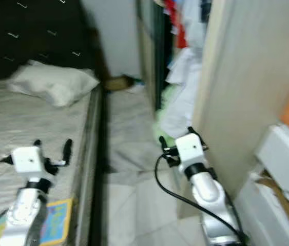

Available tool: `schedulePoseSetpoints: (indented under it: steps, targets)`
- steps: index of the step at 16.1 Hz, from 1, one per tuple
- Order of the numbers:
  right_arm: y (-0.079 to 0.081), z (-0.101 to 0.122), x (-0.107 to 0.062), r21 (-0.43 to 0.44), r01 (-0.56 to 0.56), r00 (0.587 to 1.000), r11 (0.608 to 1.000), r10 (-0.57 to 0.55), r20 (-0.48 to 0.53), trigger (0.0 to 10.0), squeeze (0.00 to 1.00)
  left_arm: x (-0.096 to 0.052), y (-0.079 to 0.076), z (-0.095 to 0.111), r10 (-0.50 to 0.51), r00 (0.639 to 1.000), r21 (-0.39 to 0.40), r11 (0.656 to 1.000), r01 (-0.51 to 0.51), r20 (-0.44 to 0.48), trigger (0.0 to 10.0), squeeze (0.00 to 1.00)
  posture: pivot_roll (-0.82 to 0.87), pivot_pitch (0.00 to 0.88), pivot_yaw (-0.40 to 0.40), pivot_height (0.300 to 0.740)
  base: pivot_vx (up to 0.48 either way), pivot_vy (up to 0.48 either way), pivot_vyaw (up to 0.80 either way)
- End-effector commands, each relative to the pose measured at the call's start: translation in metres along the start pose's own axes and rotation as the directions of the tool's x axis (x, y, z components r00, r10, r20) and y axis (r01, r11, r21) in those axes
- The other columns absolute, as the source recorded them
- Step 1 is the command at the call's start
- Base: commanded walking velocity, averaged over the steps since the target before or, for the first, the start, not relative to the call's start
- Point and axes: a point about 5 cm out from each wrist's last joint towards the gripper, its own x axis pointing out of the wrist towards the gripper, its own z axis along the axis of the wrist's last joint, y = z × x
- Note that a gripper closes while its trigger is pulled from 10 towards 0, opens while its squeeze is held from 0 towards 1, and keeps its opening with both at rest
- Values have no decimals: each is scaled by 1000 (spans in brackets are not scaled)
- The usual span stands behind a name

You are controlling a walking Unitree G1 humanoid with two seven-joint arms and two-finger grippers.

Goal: Clean up the room

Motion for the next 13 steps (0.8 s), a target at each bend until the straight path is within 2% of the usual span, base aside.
schedulePoseSetpoints:
  steps: [1,13]
  targets:
    - [-1,3,1,7,2,1000,1000,-3,15,10000,0,1,2,2,-1,1000,10,1000,1,5,10000,0,-195,0,50,740,0,0,800]
    - [0,4,3,4,-2,1000,1000,2,22,10000,0,4,-1,2,-12,1000,6,1000,12,10,10000,0,-198,0,52,740,0,0,800]
